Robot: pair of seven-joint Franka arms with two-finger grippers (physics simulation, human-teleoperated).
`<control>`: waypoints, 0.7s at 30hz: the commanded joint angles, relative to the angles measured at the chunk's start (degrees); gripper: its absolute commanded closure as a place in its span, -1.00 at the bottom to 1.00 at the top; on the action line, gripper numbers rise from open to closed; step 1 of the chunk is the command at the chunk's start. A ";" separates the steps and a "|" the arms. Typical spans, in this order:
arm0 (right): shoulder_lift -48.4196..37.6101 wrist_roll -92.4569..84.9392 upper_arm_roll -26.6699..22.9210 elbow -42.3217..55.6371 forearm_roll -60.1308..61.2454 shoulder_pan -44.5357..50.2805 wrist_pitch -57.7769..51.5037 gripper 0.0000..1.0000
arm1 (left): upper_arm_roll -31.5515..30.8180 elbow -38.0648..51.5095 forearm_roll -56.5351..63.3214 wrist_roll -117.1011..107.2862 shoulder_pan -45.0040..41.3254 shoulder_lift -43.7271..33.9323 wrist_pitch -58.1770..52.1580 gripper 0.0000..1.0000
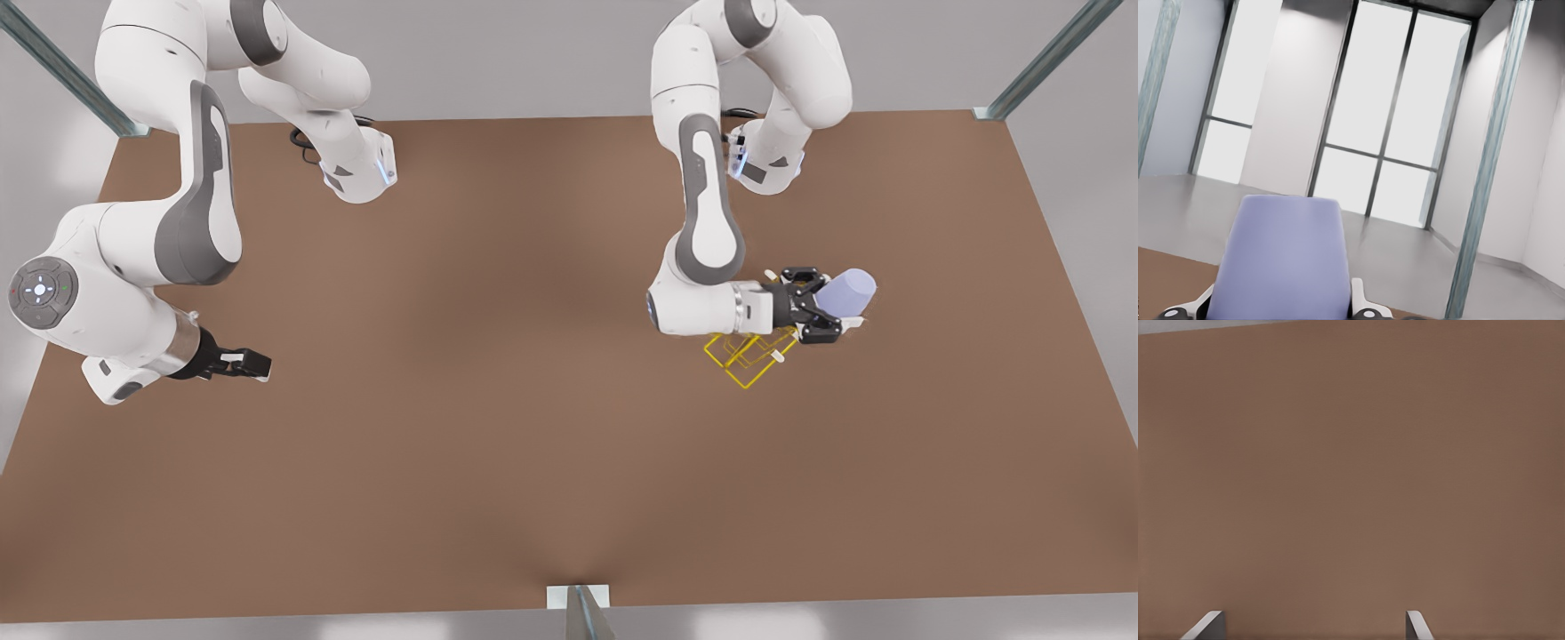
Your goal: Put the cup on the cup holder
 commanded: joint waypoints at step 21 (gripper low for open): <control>0.02 0.12 0.00 -0.13 0.04 -0.15 -0.21 -1.00 | -6.24 -5.18 -12.97 21.44 -16.30 7.19 -6.05 -0.54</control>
